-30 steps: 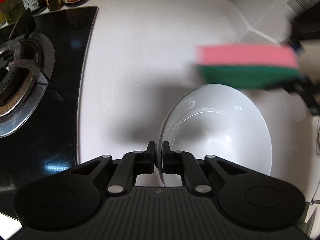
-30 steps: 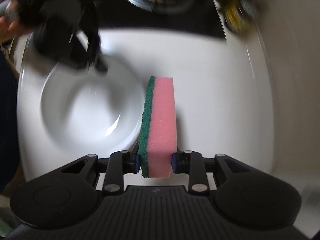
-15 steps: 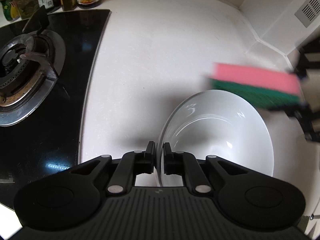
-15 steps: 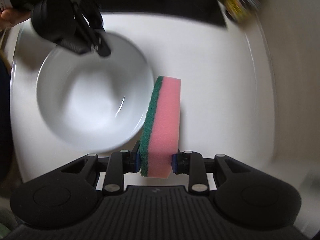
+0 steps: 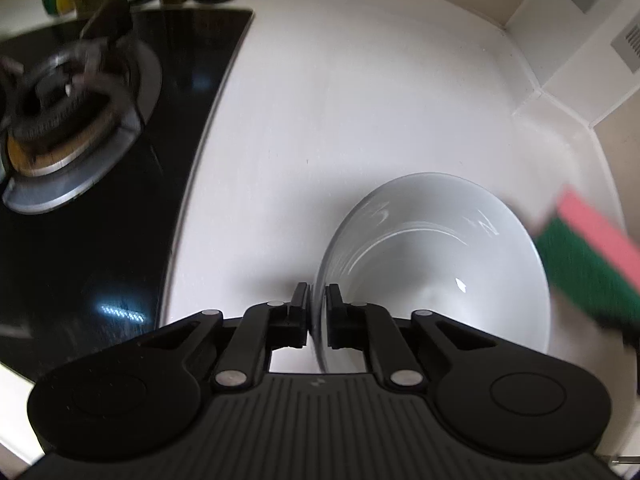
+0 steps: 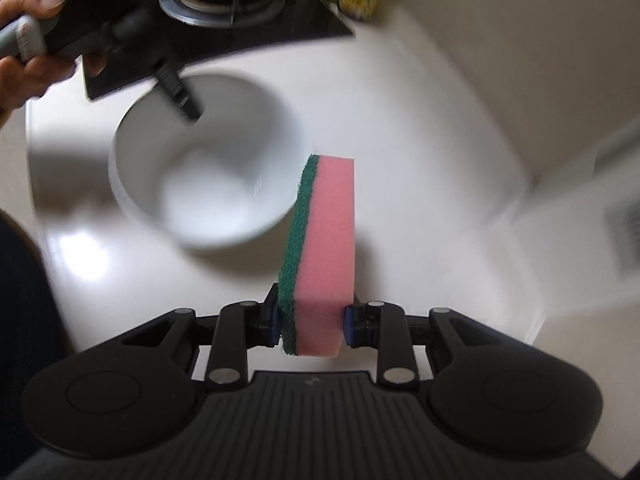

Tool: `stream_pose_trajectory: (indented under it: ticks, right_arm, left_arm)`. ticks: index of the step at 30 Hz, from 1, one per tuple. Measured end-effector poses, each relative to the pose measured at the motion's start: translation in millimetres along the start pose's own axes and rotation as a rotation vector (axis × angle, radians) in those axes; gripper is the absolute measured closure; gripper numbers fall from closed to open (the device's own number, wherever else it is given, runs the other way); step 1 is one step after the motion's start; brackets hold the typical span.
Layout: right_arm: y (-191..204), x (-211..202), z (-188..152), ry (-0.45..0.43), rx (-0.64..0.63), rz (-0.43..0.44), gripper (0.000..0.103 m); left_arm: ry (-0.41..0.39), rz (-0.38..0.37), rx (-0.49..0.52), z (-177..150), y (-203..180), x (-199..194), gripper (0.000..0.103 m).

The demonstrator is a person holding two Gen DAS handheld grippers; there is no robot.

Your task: Clean bowl

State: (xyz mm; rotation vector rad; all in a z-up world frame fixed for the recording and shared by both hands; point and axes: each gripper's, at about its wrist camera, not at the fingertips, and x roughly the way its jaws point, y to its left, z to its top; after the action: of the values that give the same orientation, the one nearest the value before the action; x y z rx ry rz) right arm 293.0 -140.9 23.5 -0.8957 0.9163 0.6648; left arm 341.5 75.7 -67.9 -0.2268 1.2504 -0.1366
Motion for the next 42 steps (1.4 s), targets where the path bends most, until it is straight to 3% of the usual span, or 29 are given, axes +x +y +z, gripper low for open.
stream_pose_trajectory:
  ticks: [4, 8, 12, 15, 18, 24, 26, 30, 34, 38, 40, 42]
  right_arm:
    - [6.2, 11.0, 55.9, -0.086, -0.330, -0.015, 0.078]
    - [28.8, 30.3, 94.1, -0.138, -0.680, 0.002, 0.078]
    - [45.3, 42.6, 93.6, -0.098, -0.820, -0.031, 0.078]
    - [37.8, 45.3, 80.2, -0.055, -0.780, -0.044, 0.078]
    - [20.9, 43.2, 66.9, -0.008, -0.627, -0.027, 0.078]
    - [-13.8, 31.1, 7.2, 0.010, -0.077, 0.024, 0.078]
    - [-9.7, 23.6, -20.5, -0.007, 0.130, 0.027, 0.078]
    - [18.5, 9.6, -59.7, -0.037, 0.400, 0.037, 0.078]
    - [48.6, -5.7, -79.8, -0.058, 0.492, 0.104, 0.078]
    - [64.6, -22.7, -88.7, -0.071, 0.466, 0.186, 0.079]
    - [62.9, -30.2, -89.8, -0.070, 0.446, 0.215, 0.079]
    - [50.1, -29.0, -87.1, -0.012, 0.405, 0.200, 0.078]
  left_arm:
    - [0.006, -0.007, -0.052, -9.0, 4.4, -7.3, 0.096]
    - [-0.011, 0.023, -0.036, -17.4, -0.5, -4.9, 0.095]
    - [-0.048, 0.040, 0.043, -14.9, -5.7, 0.7, 0.097]
    - [-0.047, -0.006, 0.058, -3.3, -2.6, 4.8, 0.094]
    - [-0.052, -0.033, 0.080, 8.1, -5.9, 11.0, 0.088]
    - [-0.077, -0.036, 0.050, 25.0, -14.5, 20.7, 0.079]
    - [-0.091, -0.023, 0.010, 29.5, -17.6, 21.6, 0.076]
    - [-0.129, 0.035, -0.050, 28.0, -22.0, 27.6, 0.076]
    - [-0.130, 0.067, -0.100, 26.7, -24.5, 26.5, 0.079]
    - [-0.031, 0.041, -0.092, 21.7, -21.9, 24.7, 0.095]
    - [0.023, -0.017, -0.044, 17.5, -21.3, 24.6, 0.093]
    - [0.045, -0.036, 0.007, 13.3, -22.7, 23.3, 0.088]
